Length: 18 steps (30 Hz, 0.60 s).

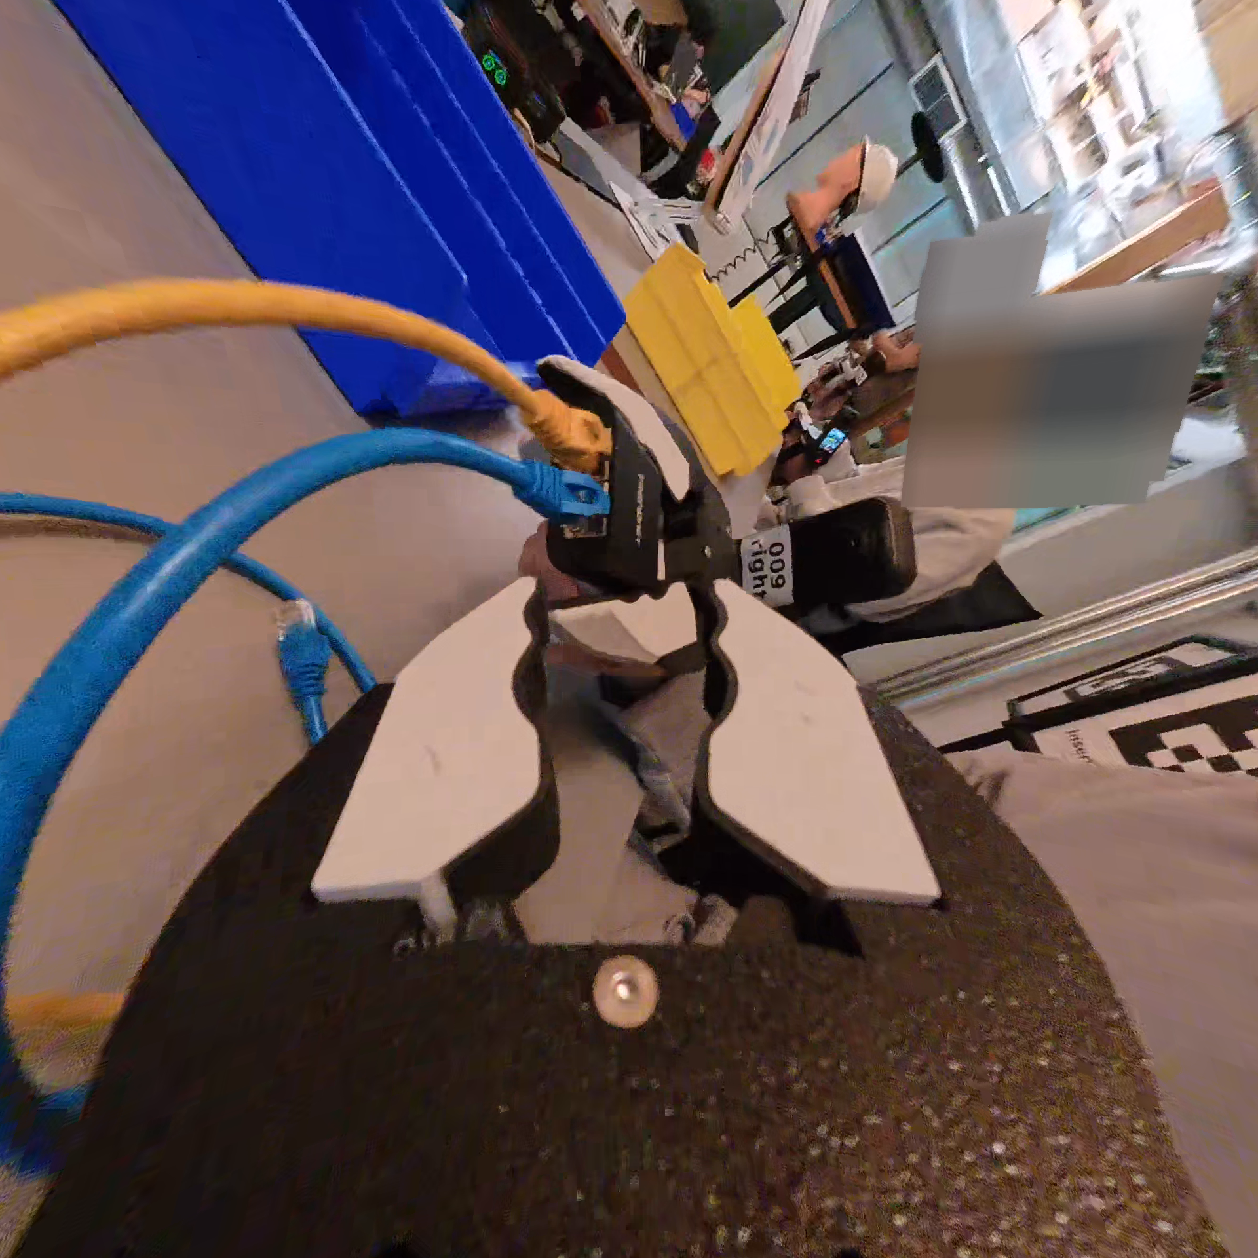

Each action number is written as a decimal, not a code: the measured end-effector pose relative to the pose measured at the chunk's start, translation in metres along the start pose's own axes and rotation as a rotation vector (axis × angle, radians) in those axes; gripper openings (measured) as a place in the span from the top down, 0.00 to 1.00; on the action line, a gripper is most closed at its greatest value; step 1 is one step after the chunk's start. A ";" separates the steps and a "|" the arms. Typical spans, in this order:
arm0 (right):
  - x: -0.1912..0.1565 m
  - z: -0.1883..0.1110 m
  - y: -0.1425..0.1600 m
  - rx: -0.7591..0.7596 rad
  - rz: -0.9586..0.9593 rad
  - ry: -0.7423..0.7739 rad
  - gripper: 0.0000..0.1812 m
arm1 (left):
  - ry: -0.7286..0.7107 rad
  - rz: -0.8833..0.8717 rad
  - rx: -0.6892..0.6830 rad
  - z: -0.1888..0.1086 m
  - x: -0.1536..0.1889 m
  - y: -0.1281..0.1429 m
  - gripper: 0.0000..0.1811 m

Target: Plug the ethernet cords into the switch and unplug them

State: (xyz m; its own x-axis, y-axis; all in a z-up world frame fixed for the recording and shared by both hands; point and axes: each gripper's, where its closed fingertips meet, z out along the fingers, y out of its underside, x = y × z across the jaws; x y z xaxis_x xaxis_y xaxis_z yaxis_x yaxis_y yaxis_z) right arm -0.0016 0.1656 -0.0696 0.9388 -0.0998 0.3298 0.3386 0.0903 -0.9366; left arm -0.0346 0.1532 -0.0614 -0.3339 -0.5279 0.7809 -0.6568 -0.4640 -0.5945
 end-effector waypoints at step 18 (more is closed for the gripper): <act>-0.066 -0.029 -0.038 -0.023 -0.179 -0.488 0.61 | 0.307 0.168 -0.908 -0.026 0.026 0.041 0.87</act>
State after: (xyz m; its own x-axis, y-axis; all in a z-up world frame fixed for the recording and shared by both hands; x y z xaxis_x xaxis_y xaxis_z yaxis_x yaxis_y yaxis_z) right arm -0.0784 0.1404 -0.0591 0.7885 0.3622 0.4971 0.5006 0.0918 -0.8608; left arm -0.0878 0.1389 -0.0601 -0.5482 -0.2694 0.7918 -0.8131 0.3935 -0.4291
